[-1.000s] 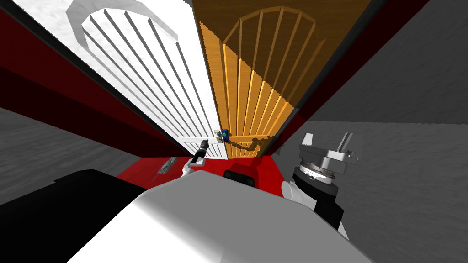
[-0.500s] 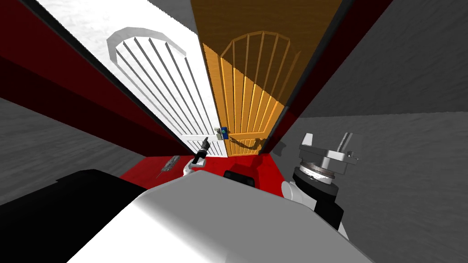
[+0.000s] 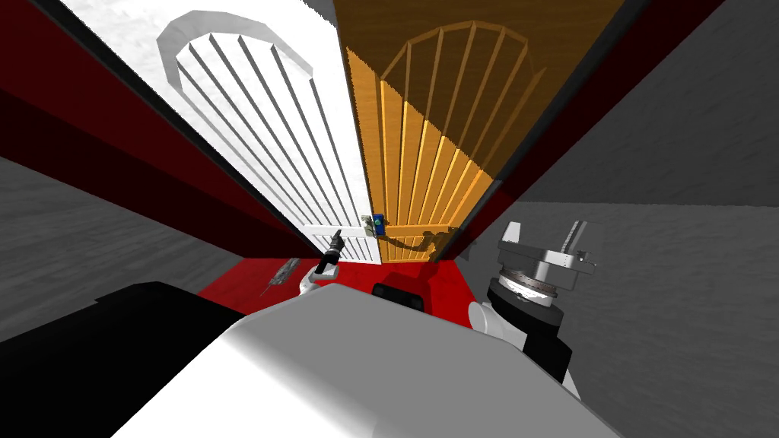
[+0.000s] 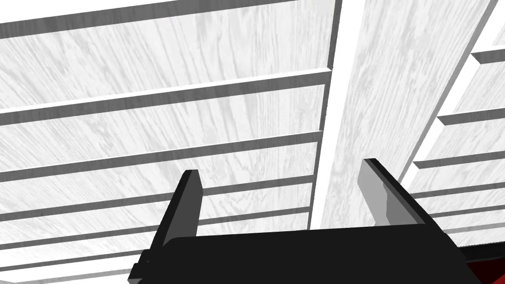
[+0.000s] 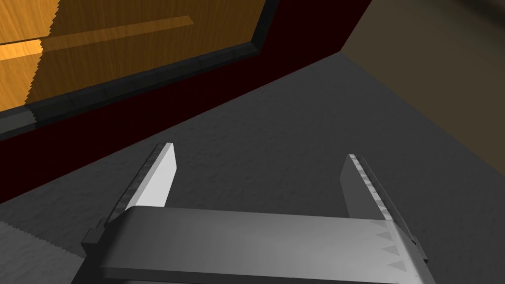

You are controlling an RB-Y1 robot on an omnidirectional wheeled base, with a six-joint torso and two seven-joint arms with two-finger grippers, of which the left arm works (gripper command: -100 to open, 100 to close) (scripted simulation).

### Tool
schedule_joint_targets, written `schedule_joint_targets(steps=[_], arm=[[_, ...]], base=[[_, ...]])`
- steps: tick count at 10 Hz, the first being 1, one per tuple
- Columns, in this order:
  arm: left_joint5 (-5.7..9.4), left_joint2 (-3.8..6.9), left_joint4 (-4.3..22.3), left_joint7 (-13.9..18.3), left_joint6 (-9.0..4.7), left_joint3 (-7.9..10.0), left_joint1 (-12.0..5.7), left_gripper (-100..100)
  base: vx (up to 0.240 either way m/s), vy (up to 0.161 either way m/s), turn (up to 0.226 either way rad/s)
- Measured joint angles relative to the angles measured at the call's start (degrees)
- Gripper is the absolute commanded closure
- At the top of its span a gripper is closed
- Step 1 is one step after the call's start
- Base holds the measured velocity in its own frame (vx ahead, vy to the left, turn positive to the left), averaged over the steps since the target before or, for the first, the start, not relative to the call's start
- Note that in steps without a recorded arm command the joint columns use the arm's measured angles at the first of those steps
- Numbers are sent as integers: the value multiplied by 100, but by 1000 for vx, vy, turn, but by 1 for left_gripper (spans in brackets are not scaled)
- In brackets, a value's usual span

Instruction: Pull the door open

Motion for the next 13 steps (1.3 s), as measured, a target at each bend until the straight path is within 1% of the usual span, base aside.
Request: schedule_joint_targets(steps=[1,2,3,4,5,7,10,11,13], arm=[[-7,-23,12,-10,-8,-18,-46,-100],[-26,-83,7,-34,-20,-60,-112,-100],[-30,-77,87,-27,-67,-117,-219,-100],[-38,-99,53,-15,-78,-191,-290,-100],[-39,-104,43,-13,-76,-203,-301,100],[-36,-88,30,-13,-95,-181,-317,100],[-37,-96,50,-14,-81,-188,-292,100],[-38,-98,52,-14,-79,-190,-289,-100],[-19,-46,51,-1,-70,-127,-189,-100]], base=[[222,-7,-133],[214,-58,-136],[231,-138,-214],[112,-67,-38],[-15,11,41],[-35,26,-4],[-16,6,3],[-123,58,143],[-186,66,50]])
